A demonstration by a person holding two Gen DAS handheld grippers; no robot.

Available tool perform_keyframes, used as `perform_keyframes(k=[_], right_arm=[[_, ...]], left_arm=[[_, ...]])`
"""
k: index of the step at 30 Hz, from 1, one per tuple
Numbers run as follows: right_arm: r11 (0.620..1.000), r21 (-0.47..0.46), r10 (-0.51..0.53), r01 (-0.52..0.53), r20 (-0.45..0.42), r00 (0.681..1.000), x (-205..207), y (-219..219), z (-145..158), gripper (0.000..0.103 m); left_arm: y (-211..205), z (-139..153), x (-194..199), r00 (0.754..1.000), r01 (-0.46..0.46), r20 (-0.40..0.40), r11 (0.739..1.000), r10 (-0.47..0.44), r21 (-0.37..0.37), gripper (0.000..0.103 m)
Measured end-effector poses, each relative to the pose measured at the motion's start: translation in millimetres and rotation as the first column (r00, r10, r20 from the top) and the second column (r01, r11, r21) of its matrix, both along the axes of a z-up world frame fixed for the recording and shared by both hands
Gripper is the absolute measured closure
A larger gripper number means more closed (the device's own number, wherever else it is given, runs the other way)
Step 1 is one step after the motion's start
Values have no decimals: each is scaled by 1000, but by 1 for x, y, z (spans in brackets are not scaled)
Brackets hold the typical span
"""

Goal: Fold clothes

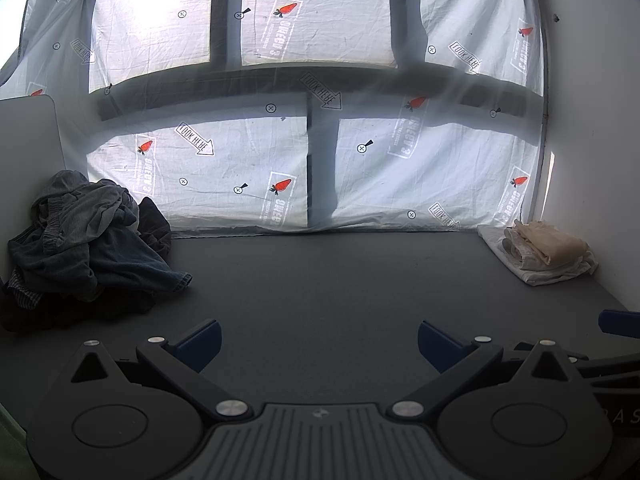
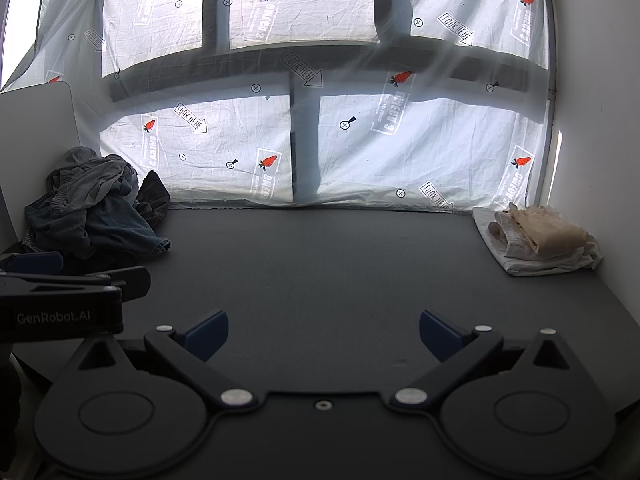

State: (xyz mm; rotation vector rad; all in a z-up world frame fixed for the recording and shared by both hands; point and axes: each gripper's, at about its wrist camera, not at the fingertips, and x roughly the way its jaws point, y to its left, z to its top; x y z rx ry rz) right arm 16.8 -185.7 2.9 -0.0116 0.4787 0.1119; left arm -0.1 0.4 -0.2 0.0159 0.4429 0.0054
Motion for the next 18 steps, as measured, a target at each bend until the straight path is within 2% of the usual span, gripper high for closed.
perform_keyframes(k=[18], right_arm=[[1000,-2,1,-1,-7,1000,1,-2,1,0]], left_arm=[[5,-4,-2,1000,3,-2,1000,-3,-1,0]])
